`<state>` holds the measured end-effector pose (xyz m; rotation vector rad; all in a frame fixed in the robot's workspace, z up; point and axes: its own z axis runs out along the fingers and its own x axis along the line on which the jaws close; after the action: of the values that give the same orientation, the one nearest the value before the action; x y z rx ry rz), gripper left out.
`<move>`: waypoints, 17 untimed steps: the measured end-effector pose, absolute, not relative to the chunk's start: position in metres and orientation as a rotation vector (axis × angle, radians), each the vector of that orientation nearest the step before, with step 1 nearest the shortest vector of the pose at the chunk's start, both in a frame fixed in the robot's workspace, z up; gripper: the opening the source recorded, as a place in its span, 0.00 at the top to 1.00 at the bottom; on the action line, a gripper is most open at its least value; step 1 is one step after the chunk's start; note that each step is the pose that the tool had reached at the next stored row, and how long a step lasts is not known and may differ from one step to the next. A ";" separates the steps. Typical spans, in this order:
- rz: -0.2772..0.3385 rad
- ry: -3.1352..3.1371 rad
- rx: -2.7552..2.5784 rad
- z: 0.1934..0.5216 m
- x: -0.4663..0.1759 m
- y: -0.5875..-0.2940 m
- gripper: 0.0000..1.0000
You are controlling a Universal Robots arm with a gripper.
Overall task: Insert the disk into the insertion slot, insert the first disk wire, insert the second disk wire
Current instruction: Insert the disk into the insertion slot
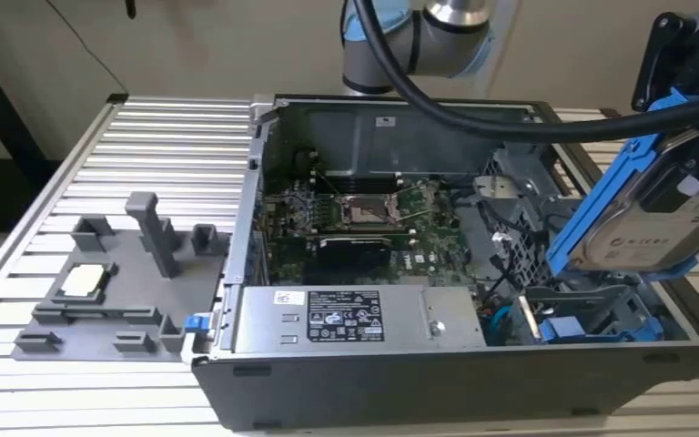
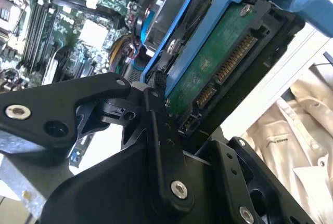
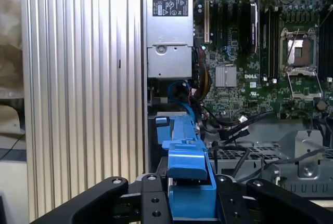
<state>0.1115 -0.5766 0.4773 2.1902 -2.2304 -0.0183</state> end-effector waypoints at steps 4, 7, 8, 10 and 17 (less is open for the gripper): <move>-0.018 -2.230 2.190 0.475 0.112 -0.575 0.67; -0.018 -2.230 2.190 0.471 0.112 -0.575 0.67; -0.018 -2.230 2.190 0.470 0.112 -0.575 0.67; -0.018 -2.230 2.190 0.468 0.112 -0.574 0.67; -0.018 -2.230 2.190 0.462 0.112 -0.574 0.67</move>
<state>0.1118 -0.5740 0.4617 2.1901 -2.2304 -0.0182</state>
